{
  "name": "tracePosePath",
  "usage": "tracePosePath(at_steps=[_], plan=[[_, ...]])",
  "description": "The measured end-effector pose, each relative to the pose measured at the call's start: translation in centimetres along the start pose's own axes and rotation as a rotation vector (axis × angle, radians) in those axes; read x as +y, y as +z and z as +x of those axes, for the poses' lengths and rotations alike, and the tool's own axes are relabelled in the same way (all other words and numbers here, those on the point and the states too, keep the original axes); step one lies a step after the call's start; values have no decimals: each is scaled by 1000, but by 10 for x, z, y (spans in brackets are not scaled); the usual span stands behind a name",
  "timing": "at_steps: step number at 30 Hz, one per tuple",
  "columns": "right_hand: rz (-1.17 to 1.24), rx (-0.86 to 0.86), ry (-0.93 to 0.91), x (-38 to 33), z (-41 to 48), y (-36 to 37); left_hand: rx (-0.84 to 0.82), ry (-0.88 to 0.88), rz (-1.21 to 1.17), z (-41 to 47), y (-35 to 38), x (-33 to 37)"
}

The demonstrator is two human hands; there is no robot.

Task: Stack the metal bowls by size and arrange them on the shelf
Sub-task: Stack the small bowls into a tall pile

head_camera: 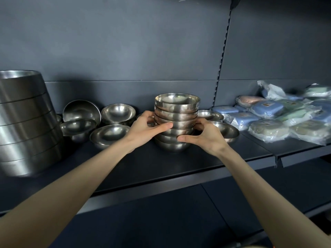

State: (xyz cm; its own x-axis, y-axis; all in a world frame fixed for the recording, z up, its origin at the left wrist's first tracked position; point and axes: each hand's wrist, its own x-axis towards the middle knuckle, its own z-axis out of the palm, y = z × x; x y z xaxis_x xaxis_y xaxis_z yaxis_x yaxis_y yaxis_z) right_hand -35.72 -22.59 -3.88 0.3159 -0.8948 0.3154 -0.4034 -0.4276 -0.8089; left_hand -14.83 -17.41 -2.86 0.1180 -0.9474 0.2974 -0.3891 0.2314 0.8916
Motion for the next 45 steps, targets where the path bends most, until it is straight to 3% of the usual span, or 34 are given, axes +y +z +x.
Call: tracePosePath(at_steps=[11, 34, 45], plan=[[128, -1, -2, -2, -8, 15, 28, 18, -45, -14, -10, -6], [134, -18, 38, 4, -11, 17, -30, -13, -92, -14, -9, -3], [123, -21, 29, -2, -15, 15, 25, -38, -132, -24, -5, 6]])
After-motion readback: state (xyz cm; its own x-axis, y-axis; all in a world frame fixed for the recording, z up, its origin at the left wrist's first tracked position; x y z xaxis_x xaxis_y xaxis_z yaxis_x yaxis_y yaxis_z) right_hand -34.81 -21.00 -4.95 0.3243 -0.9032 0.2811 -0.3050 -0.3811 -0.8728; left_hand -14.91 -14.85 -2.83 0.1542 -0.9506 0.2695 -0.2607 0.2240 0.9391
